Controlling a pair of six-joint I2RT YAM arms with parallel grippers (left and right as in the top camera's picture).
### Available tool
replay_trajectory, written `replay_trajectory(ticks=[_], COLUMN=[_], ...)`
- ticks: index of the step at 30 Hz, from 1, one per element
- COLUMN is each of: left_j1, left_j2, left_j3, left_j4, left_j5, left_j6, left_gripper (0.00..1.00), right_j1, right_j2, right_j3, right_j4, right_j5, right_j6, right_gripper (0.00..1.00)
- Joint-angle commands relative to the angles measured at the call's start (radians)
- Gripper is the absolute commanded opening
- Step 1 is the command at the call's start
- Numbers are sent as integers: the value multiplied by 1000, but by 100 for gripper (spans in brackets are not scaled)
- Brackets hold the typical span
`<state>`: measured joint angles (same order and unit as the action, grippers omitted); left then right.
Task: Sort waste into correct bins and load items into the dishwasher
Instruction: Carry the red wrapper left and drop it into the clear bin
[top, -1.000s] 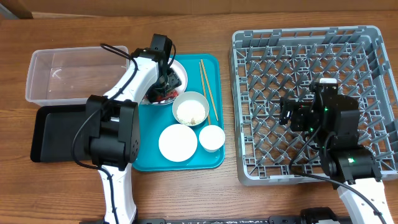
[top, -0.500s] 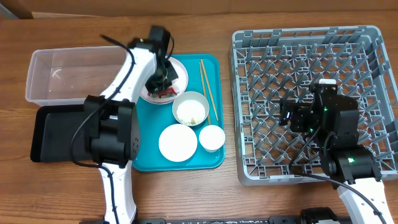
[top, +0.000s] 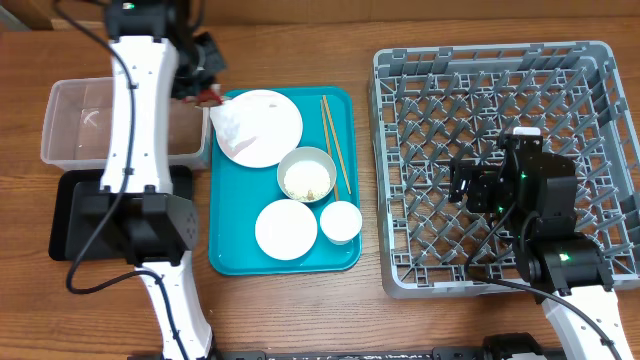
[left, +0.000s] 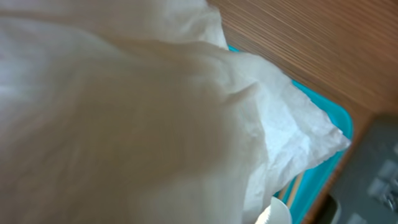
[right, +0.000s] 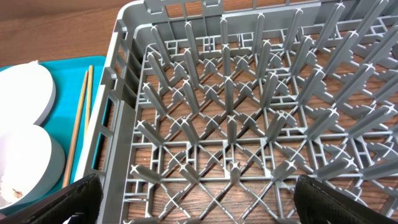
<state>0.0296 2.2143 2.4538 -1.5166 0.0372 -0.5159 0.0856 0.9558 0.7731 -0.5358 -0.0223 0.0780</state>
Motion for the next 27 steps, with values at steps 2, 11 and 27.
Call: replay_trajectory(ticks=[2, 11, 27], left_j1=[99, 136, 16], left_j2=[-2, 6, -4], left_j3=[-22, -171, -47], left_j4=[14, 109, 172], left_j5=[-11, -66, 59], left_j6=[23, 23, 320], left_gripper=[4, 18, 96], right_j1=[-2, -2, -2], right_j2=[-2, -2, 3], right_j3=[27, 27, 27], right_j4=[6, 6, 6], right_j5=[-5, -5, -5], right_j6=[0, 0, 0], right_gripper=[100, 100, 100])
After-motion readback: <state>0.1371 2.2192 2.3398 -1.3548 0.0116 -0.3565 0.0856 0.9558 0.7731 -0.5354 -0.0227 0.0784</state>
